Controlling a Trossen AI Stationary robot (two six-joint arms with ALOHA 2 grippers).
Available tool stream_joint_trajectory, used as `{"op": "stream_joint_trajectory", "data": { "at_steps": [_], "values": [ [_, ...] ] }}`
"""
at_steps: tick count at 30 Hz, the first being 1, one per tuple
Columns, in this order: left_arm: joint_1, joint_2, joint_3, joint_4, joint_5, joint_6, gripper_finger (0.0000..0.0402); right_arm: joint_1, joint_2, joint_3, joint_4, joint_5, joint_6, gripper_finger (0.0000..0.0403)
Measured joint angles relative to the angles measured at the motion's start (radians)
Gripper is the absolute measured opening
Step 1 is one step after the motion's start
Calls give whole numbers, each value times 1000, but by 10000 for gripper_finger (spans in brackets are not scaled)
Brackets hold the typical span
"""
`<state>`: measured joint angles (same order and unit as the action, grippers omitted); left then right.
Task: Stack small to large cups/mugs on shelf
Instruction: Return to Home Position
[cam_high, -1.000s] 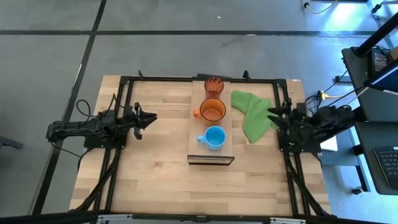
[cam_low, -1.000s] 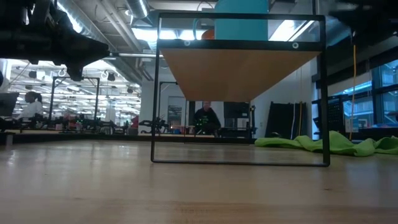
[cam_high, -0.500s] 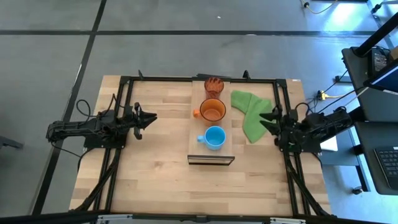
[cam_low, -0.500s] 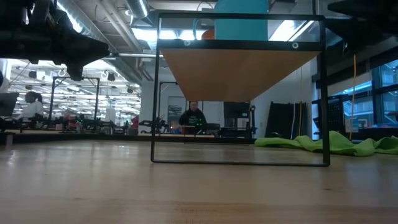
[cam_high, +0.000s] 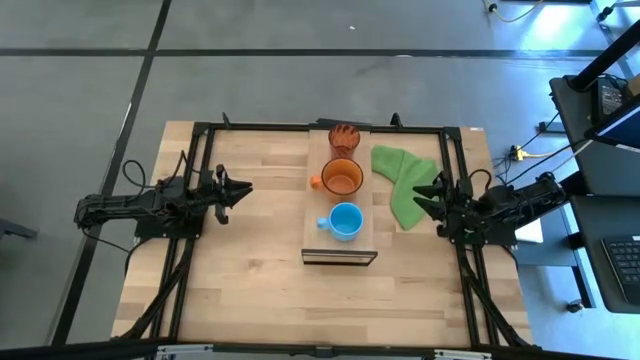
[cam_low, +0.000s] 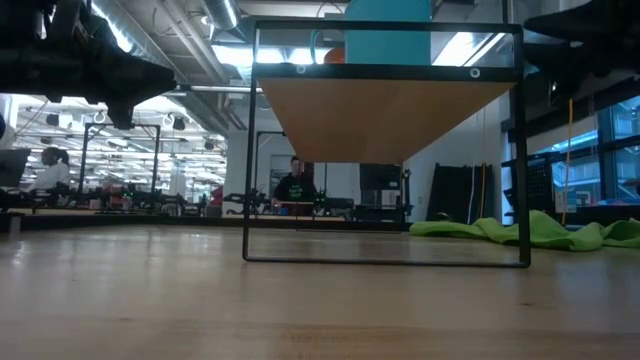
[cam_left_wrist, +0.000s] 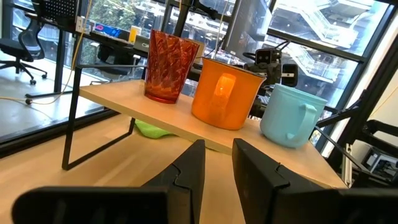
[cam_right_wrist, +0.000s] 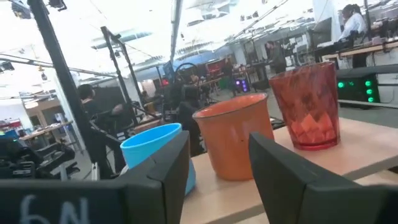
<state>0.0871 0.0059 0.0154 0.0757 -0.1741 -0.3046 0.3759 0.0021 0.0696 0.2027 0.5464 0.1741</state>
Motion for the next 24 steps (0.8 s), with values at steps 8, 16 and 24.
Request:
{"op": "stream_joint_trajectory", "data": {
  "at_steps": [8,16,24],
  "values": [
    [0,0,0,0,0,0,76,0,0,0,16,-151,-46,165],
    [0,0,0,0,0,0,76,0,3,-63,91,-209,-28,165],
    [0,0,0,0,0,0,76,0,0,-62,105,-209,-48,165]
  ]
}}
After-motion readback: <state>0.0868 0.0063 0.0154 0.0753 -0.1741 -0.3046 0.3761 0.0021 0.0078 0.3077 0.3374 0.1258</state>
